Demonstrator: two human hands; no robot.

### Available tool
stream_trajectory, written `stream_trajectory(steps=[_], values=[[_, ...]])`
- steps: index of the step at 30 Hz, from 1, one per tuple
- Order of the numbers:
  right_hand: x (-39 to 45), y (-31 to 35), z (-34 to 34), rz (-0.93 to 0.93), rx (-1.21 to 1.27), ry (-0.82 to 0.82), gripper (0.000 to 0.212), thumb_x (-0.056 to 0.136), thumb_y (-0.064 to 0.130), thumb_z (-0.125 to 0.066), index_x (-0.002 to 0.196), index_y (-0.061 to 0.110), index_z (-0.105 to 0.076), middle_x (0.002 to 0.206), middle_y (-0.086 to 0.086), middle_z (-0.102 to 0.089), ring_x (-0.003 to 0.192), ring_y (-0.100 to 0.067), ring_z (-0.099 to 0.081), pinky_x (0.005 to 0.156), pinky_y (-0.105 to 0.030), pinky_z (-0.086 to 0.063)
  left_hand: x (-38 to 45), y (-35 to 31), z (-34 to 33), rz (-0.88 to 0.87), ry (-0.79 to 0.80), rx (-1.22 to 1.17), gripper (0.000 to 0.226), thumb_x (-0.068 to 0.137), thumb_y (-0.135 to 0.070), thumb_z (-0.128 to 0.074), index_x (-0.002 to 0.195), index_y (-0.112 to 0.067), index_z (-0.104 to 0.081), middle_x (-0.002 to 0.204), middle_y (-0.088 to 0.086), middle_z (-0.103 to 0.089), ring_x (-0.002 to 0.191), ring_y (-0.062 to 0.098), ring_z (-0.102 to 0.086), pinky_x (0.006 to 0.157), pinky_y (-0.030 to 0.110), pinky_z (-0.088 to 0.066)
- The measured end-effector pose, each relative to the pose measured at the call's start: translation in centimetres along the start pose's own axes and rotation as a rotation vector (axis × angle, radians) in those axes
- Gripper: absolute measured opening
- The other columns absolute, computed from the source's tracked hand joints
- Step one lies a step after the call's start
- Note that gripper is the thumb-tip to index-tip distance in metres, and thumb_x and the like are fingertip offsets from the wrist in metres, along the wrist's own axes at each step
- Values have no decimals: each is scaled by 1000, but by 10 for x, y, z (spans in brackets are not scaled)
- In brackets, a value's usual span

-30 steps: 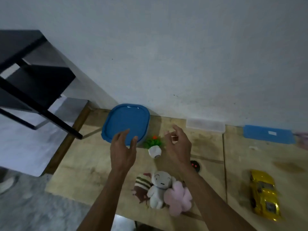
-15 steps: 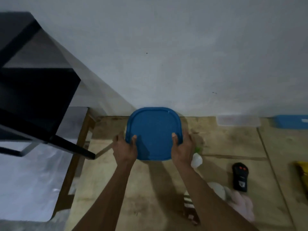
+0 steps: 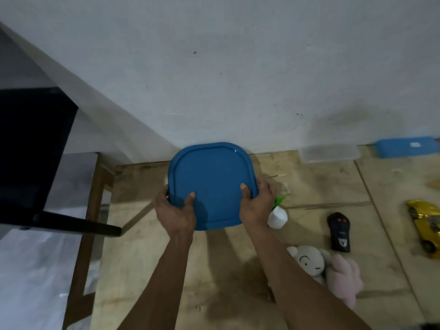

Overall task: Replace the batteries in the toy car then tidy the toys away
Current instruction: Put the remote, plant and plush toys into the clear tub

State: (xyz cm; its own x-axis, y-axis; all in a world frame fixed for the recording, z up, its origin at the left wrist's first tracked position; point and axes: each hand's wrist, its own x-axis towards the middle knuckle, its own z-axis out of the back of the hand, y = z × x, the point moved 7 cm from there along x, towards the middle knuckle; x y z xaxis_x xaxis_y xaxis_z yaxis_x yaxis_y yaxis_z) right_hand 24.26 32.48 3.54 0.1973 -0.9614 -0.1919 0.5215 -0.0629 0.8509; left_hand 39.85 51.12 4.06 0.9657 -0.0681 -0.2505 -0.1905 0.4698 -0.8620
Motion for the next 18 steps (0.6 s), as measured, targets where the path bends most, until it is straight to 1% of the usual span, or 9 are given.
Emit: stream_trajectory(steps=[5, 10, 12, 14, 18], values=[[1, 2, -1, -28, 44, -1, 38, 91, 18, -69, 123, 4, -54, 123, -10, -49, 112, -26, -54, 101, -41, -47, -1, 0, 3, 15, -25, -34, 75, 75, -26, -89, 137, -10, -50, 132, 6, -58, 121, 26, -58, 102, 48, -52], [5, -1, -3, -68, 95, 6, 36, 90, 14, -69, 121, 11, -51, 123, -7, -50, 112, -24, -53, 100, -45, -49, 0, -2, 2, 41, 24, -121, 69, 76, -18, -88, 134, -17, -50, 130, 1, -58, 118, 23, -58, 98, 41, -54], [5, -3, -4, -89, 126, 12, 37, 89, 13, -69, 121, 15, -50, 122, -6, -51, 112, -25, -54, 98, -46, -50, 1, -3, 1, 49, 37, -151, 68, 76, -15, -87, 133, -20, -50, 131, -1, -56, 118, 22, -58, 97, 41, -55], [4, -4, -4, -105, 162, 16, 37, 89, 13, -69, 120, 18, -49, 119, -4, -54, 110, -24, -57, 95, -44, -53, 3, -4, 0, 55, 47, -171, 67, 76, -13, -87, 131, -22, -50, 130, -2, -55, 118, 22, -57, 97, 41, -55], [5, -3, -3, -140, 212, 48, 36, 90, 9, -68, 115, 22, -45, 115, -2, -56, 105, -20, -60, 86, -33, -55, 9, -3, 0, 76, 79, -203, 63, 74, -8, -87, 122, -27, -50, 126, -4, -56, 116, 22, -59, 94, 43, -56]])
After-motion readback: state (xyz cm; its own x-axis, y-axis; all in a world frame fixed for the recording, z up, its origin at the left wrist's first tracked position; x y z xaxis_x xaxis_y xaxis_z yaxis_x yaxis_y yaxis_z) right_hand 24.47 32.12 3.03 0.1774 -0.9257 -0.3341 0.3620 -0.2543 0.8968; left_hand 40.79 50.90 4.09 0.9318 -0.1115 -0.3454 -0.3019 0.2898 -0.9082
